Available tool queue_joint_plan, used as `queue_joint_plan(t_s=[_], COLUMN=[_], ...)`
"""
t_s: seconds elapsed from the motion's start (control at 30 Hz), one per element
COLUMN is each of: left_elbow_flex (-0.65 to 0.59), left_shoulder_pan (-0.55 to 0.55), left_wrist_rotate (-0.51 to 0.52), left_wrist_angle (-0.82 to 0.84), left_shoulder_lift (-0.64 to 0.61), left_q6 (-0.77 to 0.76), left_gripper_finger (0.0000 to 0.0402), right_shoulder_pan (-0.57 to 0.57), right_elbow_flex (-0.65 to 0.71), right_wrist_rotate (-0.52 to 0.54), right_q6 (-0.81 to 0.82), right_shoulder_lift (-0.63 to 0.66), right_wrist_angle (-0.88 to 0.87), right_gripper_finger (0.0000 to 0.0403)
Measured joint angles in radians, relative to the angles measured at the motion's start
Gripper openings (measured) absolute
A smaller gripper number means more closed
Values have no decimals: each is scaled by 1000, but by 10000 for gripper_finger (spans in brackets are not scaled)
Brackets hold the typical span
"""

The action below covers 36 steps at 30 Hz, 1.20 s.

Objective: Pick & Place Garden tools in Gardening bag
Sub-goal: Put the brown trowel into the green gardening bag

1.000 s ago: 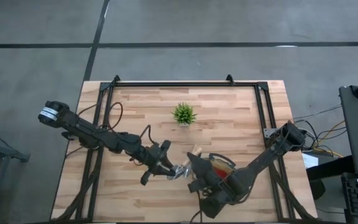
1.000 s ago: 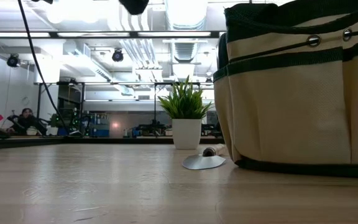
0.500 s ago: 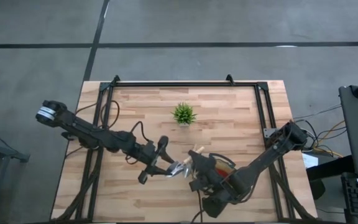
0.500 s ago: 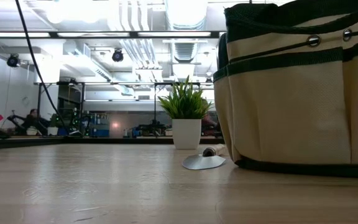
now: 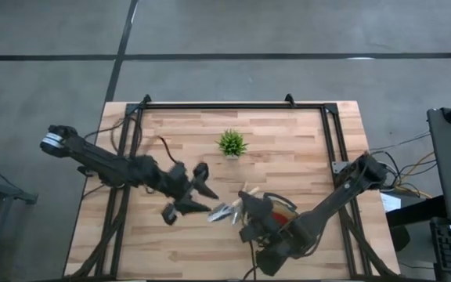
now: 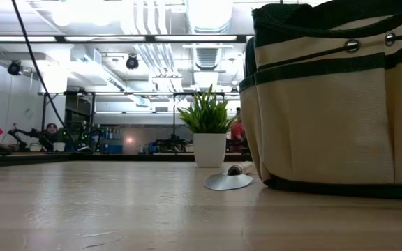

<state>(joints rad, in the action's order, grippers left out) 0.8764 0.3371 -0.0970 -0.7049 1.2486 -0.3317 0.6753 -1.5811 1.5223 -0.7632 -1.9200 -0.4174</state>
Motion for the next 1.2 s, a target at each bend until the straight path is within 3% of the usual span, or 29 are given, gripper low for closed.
queue_joint_plan(t_s=[0.13,0.23,0.4,0.5,0.6,0.77,0.83,0.97,1.2], left_elbow_flex=[-4,-8,-16,-12,-14,-14,-15,-15,-6], left_shoulder_pan=[6,14,44,76,111,152,153,153,152], left_wrist_rotate=[-34,-108,-111,-73,29,233,241,247,256], left_wrist_angle=[32,69,148,139,166,172,143,44,5], left_shoulder_lift=[-4,-26,-19,-16,-1,24,55,105,157], left_q6=[10,192,393,545,664,868,873,886,880], left_gripper_finger=[181,181,181,181,181,181,181,181,181], right_shoulder_pan=[-4,-3,16,32,40,17,4,-9,-23], right_elbow_flex=[-2,2,-2,0,0,10,27,56,60], right_wrist_rotate=[13,7,-36,-144,-292,-626,-736,-831,-876], right_q6=[5,38,163,320,562,954,998,993,995], right_shoulder_lift=[2,-5,54,96,162,244,266,275,273], right_wrist_angle=[3,-2,1,-72,-214,-401,-383,-318,-304], right_gripper_finger=[54,54,54,54,54,54,54,54,54])
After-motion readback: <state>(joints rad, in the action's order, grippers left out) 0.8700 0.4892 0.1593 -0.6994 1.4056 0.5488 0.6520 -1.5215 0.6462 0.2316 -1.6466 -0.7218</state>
